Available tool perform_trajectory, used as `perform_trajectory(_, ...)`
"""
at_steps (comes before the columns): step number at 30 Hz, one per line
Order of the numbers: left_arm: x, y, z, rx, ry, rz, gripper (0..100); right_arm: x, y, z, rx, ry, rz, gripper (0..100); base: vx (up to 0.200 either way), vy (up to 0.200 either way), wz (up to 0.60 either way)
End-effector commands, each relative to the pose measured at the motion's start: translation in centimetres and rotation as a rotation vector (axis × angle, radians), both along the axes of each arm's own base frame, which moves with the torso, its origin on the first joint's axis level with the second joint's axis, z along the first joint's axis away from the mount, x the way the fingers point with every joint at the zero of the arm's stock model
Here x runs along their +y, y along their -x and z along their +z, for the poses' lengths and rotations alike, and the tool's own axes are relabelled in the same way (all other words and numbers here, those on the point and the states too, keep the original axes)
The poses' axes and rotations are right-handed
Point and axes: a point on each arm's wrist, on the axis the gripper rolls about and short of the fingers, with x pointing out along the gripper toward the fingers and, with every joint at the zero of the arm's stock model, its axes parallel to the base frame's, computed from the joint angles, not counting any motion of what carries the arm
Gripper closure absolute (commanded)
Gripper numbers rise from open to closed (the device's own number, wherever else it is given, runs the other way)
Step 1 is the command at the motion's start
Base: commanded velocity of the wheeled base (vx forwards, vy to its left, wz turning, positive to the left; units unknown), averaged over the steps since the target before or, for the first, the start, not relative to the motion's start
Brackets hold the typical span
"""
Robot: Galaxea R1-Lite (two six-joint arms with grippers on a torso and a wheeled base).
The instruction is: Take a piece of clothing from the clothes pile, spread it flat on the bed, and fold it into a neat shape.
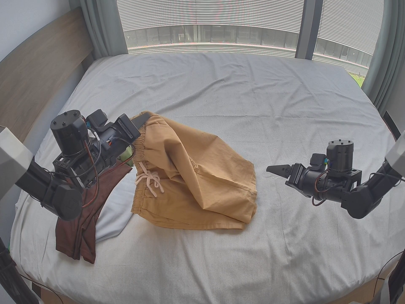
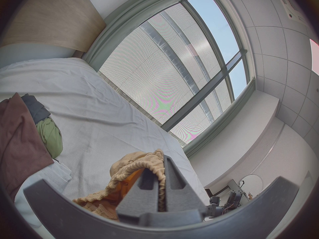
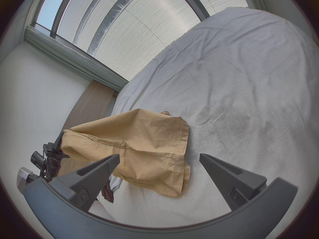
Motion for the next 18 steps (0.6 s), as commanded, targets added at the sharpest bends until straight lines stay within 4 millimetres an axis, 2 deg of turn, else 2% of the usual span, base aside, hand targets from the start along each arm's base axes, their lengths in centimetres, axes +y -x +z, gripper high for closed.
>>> perform_trajectory(1,0.1,-0.1,-0.6,0.011,-0.003,0.004,100,0.7,-1.9,-2.6,0.053,0.003,0.007,0,0.000,0.000,0.00)
perform_trajectory(7,0.2,-0.1,-0.7,0.016,-0.004,0.006,100,1.5,-2.7,-3.5,0.066,-0.003,0.016,0,0.000,0.000,0.00)
perform_trajectory(9,0.1,-0.1,-0.7,0.016,-0.004,0.004,100,2.1,-3.2,-4.2,0.074,0.001,0.027,0,0.000,0.000,0.00)
perform_trajectory(18,0.2,-0.1,-0.8,0.017,-0.005,0.006,100,2.7,-4.9,-6.4,0.102,0.007,0.029,0,0.000,0.000,0.00)
